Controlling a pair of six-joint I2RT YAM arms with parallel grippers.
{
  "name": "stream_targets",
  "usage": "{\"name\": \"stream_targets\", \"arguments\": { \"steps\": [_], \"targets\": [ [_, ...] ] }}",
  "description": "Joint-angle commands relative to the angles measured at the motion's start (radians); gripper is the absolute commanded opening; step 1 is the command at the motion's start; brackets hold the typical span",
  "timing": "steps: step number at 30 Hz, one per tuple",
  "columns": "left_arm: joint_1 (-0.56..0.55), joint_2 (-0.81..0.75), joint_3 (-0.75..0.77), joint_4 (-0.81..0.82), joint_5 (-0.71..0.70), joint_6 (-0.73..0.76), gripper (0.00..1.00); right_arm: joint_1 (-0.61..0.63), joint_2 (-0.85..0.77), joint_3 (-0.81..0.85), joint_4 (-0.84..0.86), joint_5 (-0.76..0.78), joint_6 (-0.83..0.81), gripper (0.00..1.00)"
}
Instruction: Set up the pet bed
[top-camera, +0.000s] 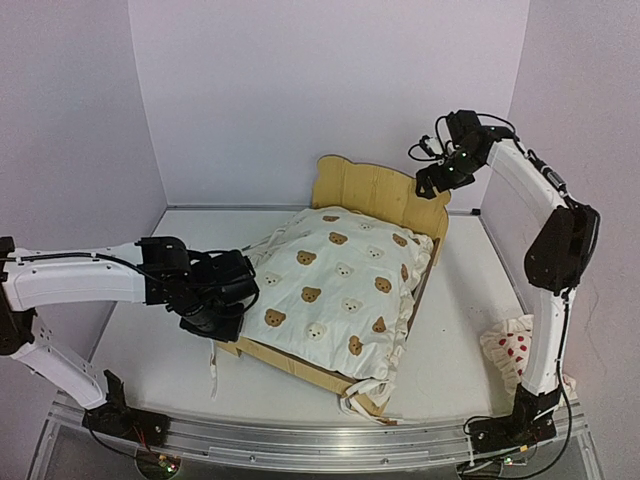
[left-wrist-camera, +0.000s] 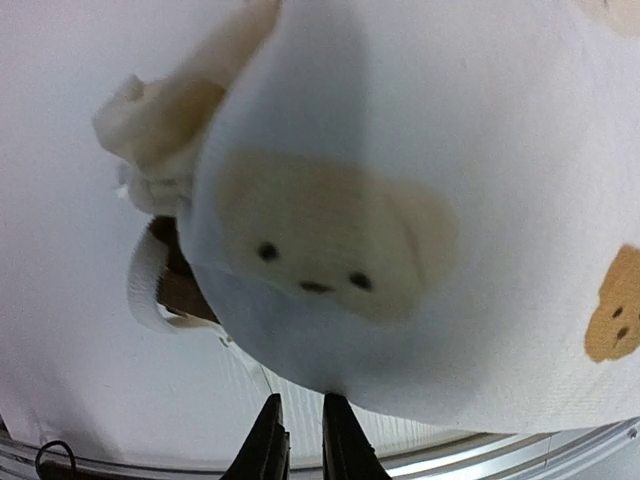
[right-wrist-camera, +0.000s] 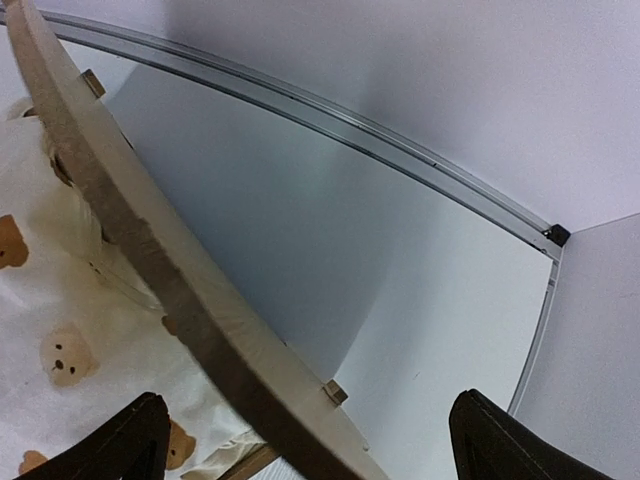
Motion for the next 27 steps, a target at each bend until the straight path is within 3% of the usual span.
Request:
{"name": "stream_targets", "arguments": {
  "steps": [1, 4, 9, 17, 23, 27],
  "targets": [
    [-0.031, 0.011, -0.063, 0.067, 0.106, -0.011, 0.14, -0.035, 0.048, 0.080, -0.025, -0.121, -0.021, 0.98],
    [-0.030, 0.010, -0.122, 0.146, 0.132, 0.015, 0.16, -0.056, 0.052, 0.043, -0.024, -0.228, -0.037, 0.95],
    [-0.024, 0.024, -0.157, 0.240, 0.105, 0.052, 0.20, -0.076, 0.045, 0.005, -0.023, -0.318, -0.052, 0.78],
    [0.101, 0.063, -0.253, 0.421, 0.103, 0.118, 0.21, -0.084, -0.027, -0.084, -0.019, -0.362, -0.083, 0.55],
    [0.178, 0.080, -0.274, 0.511, 0.066, 0.180, 0.21, -0.084, -0.113, -0.198, -0.010, -0.376, -0.087, 0.29],
    [0.226, 0.112, -0.244, 0.538, 0.026, 0.225, 0.21, -0.084, -0.189, -0.294, 0.006, -0.382, -0.069, 0.23]
  ]
}}
